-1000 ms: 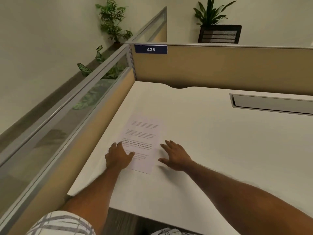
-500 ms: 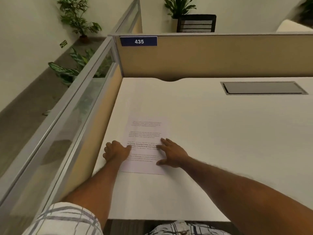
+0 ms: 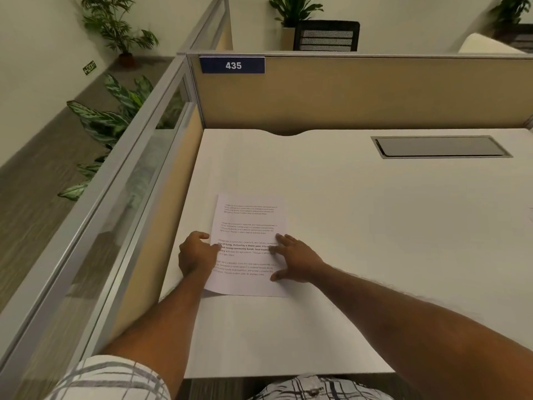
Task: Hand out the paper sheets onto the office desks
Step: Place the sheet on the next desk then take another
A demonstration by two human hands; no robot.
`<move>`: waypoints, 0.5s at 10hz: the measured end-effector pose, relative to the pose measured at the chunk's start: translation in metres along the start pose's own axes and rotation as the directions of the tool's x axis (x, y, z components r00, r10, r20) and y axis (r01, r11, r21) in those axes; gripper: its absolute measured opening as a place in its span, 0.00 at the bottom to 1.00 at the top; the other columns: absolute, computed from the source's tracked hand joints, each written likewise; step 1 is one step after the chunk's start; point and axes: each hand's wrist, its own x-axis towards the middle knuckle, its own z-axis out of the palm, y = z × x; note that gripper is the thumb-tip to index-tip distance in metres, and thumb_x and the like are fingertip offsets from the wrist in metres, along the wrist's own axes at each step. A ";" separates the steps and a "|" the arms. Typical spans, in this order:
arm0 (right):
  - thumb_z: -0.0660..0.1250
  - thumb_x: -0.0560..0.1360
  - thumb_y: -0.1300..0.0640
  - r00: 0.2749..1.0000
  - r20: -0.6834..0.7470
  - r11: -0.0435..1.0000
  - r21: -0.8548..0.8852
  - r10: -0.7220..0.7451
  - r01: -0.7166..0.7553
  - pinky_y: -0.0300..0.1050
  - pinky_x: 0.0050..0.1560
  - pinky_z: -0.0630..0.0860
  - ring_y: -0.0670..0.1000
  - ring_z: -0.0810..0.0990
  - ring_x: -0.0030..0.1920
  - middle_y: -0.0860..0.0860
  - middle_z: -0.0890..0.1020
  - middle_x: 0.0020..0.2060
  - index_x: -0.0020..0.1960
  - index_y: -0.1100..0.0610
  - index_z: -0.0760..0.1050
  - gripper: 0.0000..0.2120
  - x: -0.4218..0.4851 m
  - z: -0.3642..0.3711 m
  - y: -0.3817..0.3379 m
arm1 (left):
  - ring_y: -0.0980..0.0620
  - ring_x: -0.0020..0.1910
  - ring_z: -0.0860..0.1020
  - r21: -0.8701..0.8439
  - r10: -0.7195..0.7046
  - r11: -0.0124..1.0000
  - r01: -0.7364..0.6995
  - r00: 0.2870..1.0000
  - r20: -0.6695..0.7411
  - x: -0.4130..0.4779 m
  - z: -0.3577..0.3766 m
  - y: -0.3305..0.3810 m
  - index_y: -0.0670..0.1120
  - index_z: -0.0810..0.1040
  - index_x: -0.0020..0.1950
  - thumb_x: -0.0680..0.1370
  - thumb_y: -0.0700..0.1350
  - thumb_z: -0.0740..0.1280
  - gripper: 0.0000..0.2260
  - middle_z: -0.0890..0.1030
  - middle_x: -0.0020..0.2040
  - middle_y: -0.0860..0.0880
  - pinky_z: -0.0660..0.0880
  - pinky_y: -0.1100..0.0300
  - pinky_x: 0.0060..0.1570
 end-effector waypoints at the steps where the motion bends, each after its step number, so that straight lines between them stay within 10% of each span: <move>1: 0.74 0.68 0.39 1.000 -0.001 1.000 -0.010 0.008 -0.008 0.54 0.77 0.53 0.54 0.52 0.79 0.53 0.54 0.79 0.75 0.48 0.63 0.41 0.000 0.000 -0.001 | 0.41 0.51 0.82 0.029 0.031 0.999 -0.030 0.999 -0.036 -0.003 -0.002 0.000 0.46 0.83 0.55 0.70 0.47 0.77 0.15 0.84 0.53 0.44 0.76 0.52 0.47; 5: 0.74 0.68 0.39 1.000 -0.007 1.000 -0.003 0.012 -0.012 0.55 0.77 0.52 0.55 0.52 0.79 0.52 0.54 0.79 0.76 0.48 0.62 0.41 -0.001 0.001 -0.001 | 0.42 0.48 0.82 0.050 0.157 0.987 -0.152 0.979 -0.130 -0.008 -0.002 -0.008 0.45 0.84 0.48 0.70 0.48 0.77 0.11 0.84 0.50 0.45 0.76 0.53 0.42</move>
